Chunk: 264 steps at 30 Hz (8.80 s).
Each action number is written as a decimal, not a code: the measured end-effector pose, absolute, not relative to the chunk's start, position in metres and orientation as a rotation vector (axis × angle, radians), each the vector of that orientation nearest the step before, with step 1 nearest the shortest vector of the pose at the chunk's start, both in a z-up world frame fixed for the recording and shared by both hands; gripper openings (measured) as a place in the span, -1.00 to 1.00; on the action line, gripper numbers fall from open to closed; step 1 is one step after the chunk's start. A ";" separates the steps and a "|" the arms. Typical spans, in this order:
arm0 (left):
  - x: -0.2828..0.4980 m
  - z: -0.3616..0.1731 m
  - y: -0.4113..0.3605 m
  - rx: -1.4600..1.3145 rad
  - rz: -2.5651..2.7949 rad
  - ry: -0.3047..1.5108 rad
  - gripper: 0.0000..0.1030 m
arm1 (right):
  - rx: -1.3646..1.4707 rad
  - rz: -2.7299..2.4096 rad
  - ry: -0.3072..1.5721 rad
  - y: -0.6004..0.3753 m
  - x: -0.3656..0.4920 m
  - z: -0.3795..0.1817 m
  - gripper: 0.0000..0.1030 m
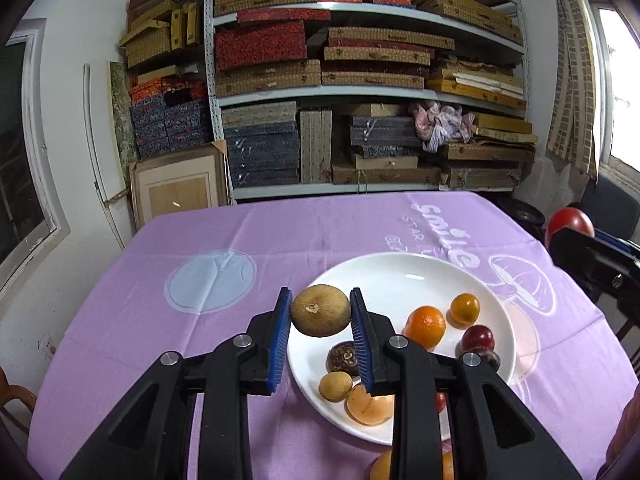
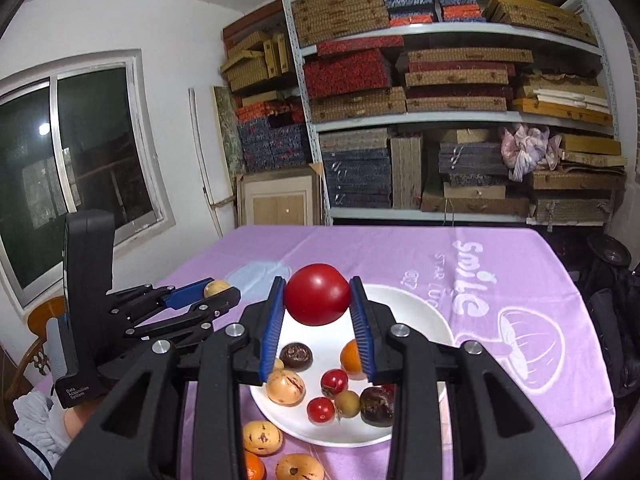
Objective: Organize fruits
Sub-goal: 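Carry both fruits up over the white plate, then lower the brown fruit and tomato onto the plate and open both tools, then move both open tools back toward the remaining fruits, then close the left tool on a dark red plum while the right tool grasps a pale yellow pear, then carry the plum and pear onto the plate and open both tools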
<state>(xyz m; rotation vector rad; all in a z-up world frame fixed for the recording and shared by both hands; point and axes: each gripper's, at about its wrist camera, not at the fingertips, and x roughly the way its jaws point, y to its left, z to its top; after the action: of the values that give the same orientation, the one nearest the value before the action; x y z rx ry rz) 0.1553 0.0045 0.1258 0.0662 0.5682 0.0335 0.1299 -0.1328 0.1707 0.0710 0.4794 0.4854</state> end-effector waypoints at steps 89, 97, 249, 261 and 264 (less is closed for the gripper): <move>0.032 0.023 -0.025 0.171 -0.200 0.784 0.74 | 0.103 0.394 0.623 -0.189 0.048 0.072 0.91; 0.032 0.010 -0.020 0.187 -0.227 0.846 0.74 | 0.122 0.381 0.653 -0.192 0.053 0.066 0.91; 0.271 0.038 0.023 0.115 0.018 0.776 -0.17 | -0.073 0.387 0.761 -0.116 0.284 0.043 -0.13; 0.270 0.039 0.023 0.116 0.025 0.769 -0.17 | -0.063 0.395 0.744 -0.117 0.279 0.049 -0.13; 0.268 0.041 0.023 0.119 0.031 0.760 -0.14 | -0.057 0.397 0.734 -0.117 0.276 0.053 -0.12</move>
<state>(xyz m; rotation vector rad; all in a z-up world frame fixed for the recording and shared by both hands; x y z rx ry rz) 0.2684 0.0232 0.0414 0.1193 0.7597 0.0307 0.2756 -0.1168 0.0529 -0.0569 0.7338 0.3968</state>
